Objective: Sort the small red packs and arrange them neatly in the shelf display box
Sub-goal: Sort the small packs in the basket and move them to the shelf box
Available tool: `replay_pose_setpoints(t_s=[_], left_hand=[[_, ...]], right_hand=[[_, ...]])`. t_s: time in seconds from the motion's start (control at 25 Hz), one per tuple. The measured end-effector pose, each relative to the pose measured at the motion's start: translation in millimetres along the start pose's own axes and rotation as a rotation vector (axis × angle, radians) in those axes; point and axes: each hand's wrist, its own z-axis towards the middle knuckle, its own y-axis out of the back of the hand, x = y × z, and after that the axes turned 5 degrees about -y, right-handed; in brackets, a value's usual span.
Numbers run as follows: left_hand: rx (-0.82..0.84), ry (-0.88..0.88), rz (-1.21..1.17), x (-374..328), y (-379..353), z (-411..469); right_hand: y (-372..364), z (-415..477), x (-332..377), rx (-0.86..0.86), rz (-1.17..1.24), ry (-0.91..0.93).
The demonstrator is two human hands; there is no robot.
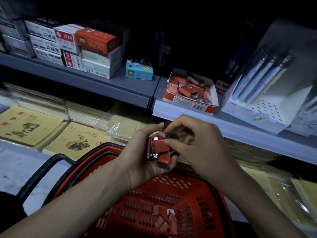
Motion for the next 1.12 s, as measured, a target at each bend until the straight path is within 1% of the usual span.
replay_pose_setpoints(t_s=[0.16, 0.28, 0.32, 0.4, 0.48, 0.52, 0.6, 0.68, 0.72, 0.76, 0.8, 0.88, 0.96, 1.04, 1.08, 1.12], left_hand=[[0.028, 0.022, -0.081, -4, -3, -1], [0.027, -0.022, -0.118, -12, -3, 0], [0.022, -0.036, -0.135, -15, -2, 1], [0.026, -0.053, -0.151, -19, -1, 0], [0.019, -0.061, -0.149, -21, -2, 0], [0.013, -0.058, -0.147, -21, -3, 1], [0.001, -0.059, -0.139, -19, -5, 1], [-0.017, -0.068, -0.129, -17, -5, 2], [-0.024, -0.072, -0.125, -16, -3, 3], [-0.029, -0.076, -0.125, -16, -2, 3], [-0.038, -0.084, -0.122, -16, 0, 3], [-0.071, -0.108, -0.106, -17, 2, 3], [-0.103, -0.143, -0.090, -19, 1, 3], [-0.109, -0.190, -0.081, -21, 0, 5], [-0.109, -0.212, -0.076, -22, 0, 5], [-0.110, -0.236, -0.058, -22, 0, 7]], right_hand=[[1, 7, -2, -0.121, 0.234, -0.109], [13, 16, -3, -0.318, 0.296, -0.165], [21, 21, -4, -0.396, 0.274, -0.157], [37, 32, -6, -0.530, 0.140, -0.099], [47, 43, -10, -0.588, -0.017, -0.039], [50, 47, -11, -0.596, -0.051, -0.029], [54, 52, -10, -0.619, -0.022, -0.037], [58, 56, -12, -0.680, -0.032, 0.012], [58, 58, -15, -0.692, -0.099, 0.053], [56, 60, -19, -0.668, -0.191, 0.087], [53, 61, -22, -0.609, -0.276, 0.095], [46, 61, -28, -0.470, -0.355, 0.023], [45, 58, -26, -0.423, -0.367, -0.037], [48, 53, -16, -0.457, -0.383, -0.004], [48, 48, -9, -0.477, -0.324, 0.011], [44, 41, 1, -0.465, -0.210, -0.005]])
